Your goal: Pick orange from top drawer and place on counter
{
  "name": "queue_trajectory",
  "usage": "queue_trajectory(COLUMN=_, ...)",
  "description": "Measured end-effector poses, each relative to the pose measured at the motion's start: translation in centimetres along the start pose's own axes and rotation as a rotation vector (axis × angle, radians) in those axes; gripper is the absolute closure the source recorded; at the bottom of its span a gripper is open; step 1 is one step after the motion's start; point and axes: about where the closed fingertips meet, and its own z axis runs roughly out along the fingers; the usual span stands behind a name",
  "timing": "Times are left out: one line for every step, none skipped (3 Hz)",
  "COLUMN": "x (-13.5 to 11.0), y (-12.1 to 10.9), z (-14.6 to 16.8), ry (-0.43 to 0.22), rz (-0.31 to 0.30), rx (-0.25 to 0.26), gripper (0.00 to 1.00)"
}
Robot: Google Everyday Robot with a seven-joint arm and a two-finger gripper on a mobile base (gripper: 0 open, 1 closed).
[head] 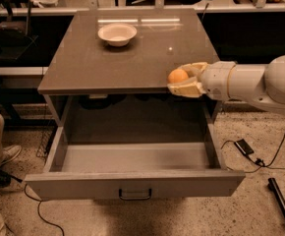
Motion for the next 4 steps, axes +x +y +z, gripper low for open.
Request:
queue_trajectory(x=-1.4, y=-2.8, z=2.2, ry=-0.061, rz=0.078, rx=0.013, gripper=1.0)
queue_trajectory(x=-3.4, y=-6.2, z=6.4, ry=-0.083, rz=0.127, rx=-0.012, gripper=1.0)
queue_trajectory(x=-4.0, y=-7.9, z=9.4, ry=-0.066, rz=0.141, rx=-0.044, gripper=1.0)
queue_trajectory(x=-3.6, y=-8.9, z=12.3, ry=-0.042, rz=0.157, rx=-0.091, gripper=1.0)
